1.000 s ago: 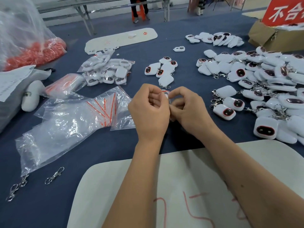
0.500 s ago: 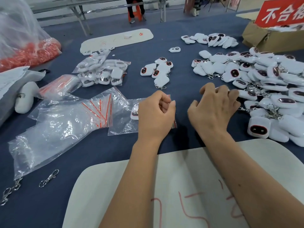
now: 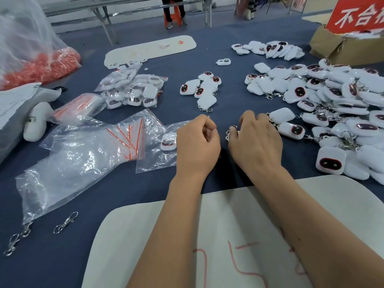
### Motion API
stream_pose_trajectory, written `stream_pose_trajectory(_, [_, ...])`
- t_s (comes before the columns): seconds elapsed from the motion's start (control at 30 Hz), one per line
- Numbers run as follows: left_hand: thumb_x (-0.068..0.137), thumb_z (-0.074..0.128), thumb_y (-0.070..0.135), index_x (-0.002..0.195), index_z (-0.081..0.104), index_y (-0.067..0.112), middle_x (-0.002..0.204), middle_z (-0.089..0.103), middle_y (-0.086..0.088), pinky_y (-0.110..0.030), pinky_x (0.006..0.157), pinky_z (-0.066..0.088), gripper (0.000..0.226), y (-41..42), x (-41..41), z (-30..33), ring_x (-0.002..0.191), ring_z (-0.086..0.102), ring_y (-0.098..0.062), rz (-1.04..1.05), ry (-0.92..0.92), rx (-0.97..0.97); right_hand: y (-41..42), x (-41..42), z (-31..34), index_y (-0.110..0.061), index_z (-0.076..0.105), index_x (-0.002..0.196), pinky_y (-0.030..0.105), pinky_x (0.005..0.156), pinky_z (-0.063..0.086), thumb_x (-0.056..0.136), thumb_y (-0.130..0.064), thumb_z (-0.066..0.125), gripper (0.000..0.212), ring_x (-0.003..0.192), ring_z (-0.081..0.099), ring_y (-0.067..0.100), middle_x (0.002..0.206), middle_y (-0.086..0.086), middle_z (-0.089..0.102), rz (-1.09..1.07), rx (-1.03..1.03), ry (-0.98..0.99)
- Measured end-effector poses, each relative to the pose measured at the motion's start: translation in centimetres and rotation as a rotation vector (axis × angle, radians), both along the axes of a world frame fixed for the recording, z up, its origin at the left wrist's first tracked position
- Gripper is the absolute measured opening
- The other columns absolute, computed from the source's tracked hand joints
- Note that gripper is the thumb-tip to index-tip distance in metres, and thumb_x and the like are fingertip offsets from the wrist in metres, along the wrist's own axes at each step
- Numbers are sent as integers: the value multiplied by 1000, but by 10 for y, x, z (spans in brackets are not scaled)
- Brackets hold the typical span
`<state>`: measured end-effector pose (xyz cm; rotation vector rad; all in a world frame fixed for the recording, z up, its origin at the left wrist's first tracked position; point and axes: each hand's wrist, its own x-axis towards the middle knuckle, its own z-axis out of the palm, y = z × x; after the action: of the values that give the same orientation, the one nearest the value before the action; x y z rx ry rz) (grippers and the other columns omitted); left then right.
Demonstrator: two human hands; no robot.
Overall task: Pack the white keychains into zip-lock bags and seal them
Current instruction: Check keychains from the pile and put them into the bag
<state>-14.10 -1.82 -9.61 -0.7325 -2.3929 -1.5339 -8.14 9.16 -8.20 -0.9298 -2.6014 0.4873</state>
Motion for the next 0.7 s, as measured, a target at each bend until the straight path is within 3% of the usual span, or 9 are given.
stream_pose_trajectory(0.1, [89, 65, 7, 92, 69, 15, 80, 68, 2, -40, 71, 57, 10, -2, -2, 2, 66, 64, -17, 23, -50, 75, 1, -1, -2, -19, 56, 114, 35, 81, 35, 101, -37, 65, 24, 101, 59, 27, 113, 3, 60, 171, -70, 158])
stream_pose_trajectory(0.2, [93, 62, 6, 107, 72, 16, 98, 71, 3, -38, 76, 56, 20, -3, -4, 5, 76, 65, -19, 32, -32, 106, -3, -3, -5, -19, 60, 109, 28, 78, 45, 93, -24, 77, 24, 89, 60, 15, 93, -3, 64, 302, -285, 386])
stream_pose_trajectory(0.27, [95, 63, 8, 106, 74, 16, 97, 72, 6, -34, 76, 55, 18, -4, -5, 7, 80, 66, -18, 19, -38, 119, -2, -4, -7, -19, 63, 108, 20, 75, 51, 86, -16, 83, 30, 82, 67, 11, 89, -2, 70, 326, -501, 532])
stream_pose_trajectory(0.4, [94, 69, 13, 93, 75, 17, 81, 72, 9, -25, 71, 53, 7, -5, -5, 6, 76, 66, -12, 6, -100, 135, 10, -7, -9, -19, 69, 109, 22, 81, 57, 86, -4, 83, 31, 85, 74, 9, 96, 0, 78, 312, -883, 698])
stream_pose_trajectory(0.6, [96, 66, 13, 92, 72, 18, 74, 68, -1, -52, 72, 59, 8, -5, -4, 8, 68, 65, -24, 1, -237, 156, 13, -10, -10, -19, 79, 98, 22, 65, 54, 90, -8, 79, 14, 70, 68, 7, 87, -1, 80, 256, -956, 706])
stream_pose_trajectory(0.7, [100, 63, 18, 89, 71, 16, 70, 66, -3, -54, 68, 59, 13, -7, -5, 9, 65, 63, -26, -25, -293, 175, 13, -9, -10, -17, 79, 98, 20, 63, 54, 90, -8, 79, 12, 70, 69, 6, 84, 0, 80, 257, -967, 717])
